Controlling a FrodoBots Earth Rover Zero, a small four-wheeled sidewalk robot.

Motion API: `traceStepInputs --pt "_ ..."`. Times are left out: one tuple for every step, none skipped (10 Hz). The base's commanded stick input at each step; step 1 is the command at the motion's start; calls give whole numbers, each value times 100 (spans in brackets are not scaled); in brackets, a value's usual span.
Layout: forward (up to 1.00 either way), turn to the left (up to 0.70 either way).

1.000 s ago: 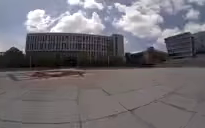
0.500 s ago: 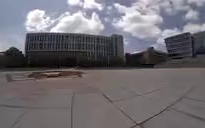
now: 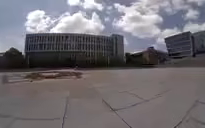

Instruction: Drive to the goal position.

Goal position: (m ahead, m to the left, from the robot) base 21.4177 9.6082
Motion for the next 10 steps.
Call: traceStepInputs --pt "70 0" --pt "70 0" --pt "70 0" --pt "70 0" --pt "70 0" --pt "70 0" --pt "70 0" --pt "70 0" --pt "70 0" --pt "70 2"
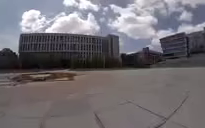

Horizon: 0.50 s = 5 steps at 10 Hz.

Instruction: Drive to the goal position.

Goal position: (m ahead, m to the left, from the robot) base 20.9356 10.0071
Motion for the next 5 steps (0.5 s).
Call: traceStepInputs --pt "70 5" --pt "70 0" --pt "70 0" --pt "70 0" --pt "70 0"
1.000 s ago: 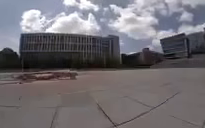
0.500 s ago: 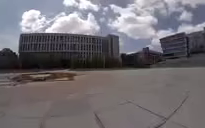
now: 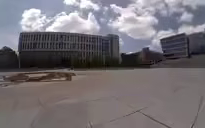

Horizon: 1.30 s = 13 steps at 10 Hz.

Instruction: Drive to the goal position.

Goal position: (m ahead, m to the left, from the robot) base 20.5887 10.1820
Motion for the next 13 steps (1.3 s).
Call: traceStepInputs --pt "70 0" --pt "70 0" --pt "70 4" --pt "70 8" --pt "70 4" --pt "70 5" --pt "70 8" --pt "70 3" --pt "70 0" --pt "70 -3" --pt "70 -26" --pt "70 -34" --pt "70 -11"
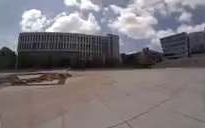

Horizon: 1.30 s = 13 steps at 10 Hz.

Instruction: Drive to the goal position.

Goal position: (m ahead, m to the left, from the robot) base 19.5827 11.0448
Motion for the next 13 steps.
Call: traceStepInputs --pt "70 9" --pt "70 8" --pt "70 13" --pt "70 4" --pt "70 0" --pt "70 1" --pt "70 2" --pt "70 0" --pt "70 0" --pt "70 0" --pt "70 15" --pt "70 5" --pt "70 0"
